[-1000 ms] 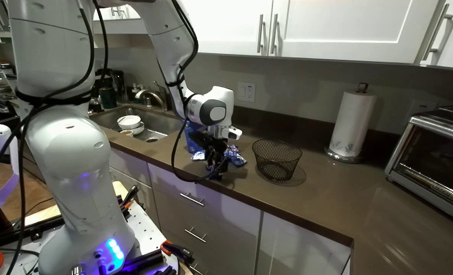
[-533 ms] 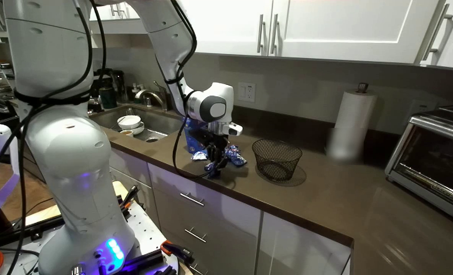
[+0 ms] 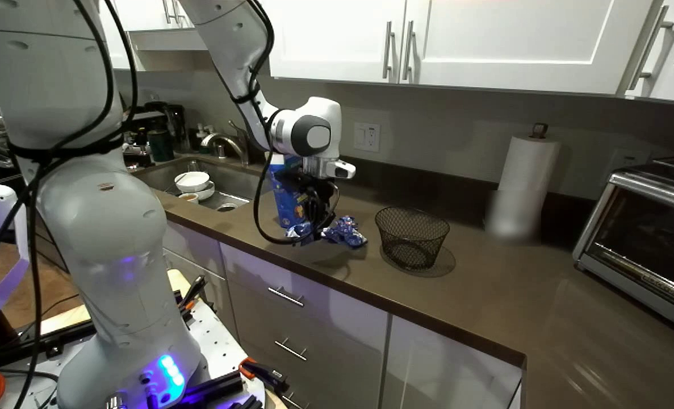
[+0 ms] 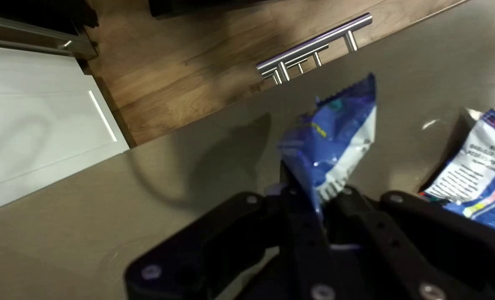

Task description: Pick up the blue object and put it in the box

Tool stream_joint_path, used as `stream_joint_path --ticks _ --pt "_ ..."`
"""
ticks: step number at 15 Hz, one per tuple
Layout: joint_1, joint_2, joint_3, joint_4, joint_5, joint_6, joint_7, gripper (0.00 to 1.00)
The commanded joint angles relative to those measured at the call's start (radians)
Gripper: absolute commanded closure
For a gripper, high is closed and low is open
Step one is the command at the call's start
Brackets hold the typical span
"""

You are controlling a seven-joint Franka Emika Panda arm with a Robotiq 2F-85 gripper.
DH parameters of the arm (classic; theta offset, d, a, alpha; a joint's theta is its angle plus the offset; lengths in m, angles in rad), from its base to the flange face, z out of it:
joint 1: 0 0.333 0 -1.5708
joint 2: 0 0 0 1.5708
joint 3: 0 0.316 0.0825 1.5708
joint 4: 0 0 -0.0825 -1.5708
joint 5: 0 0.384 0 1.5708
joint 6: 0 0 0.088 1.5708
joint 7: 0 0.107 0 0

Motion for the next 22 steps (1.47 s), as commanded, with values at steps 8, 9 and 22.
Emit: stream_joint_path --ticks 8,9,22 --pt "0.022 -0.278 0.119 0.005 -0.023 -0.085 0.011 0.95" --pt "0.024 -0.291 0.136 0.013 -0.033 -0.082 0.017 0.95" --pt "0.035 -0.317 0.269 0.194 -0.201 -0.186 0.058 0.96"
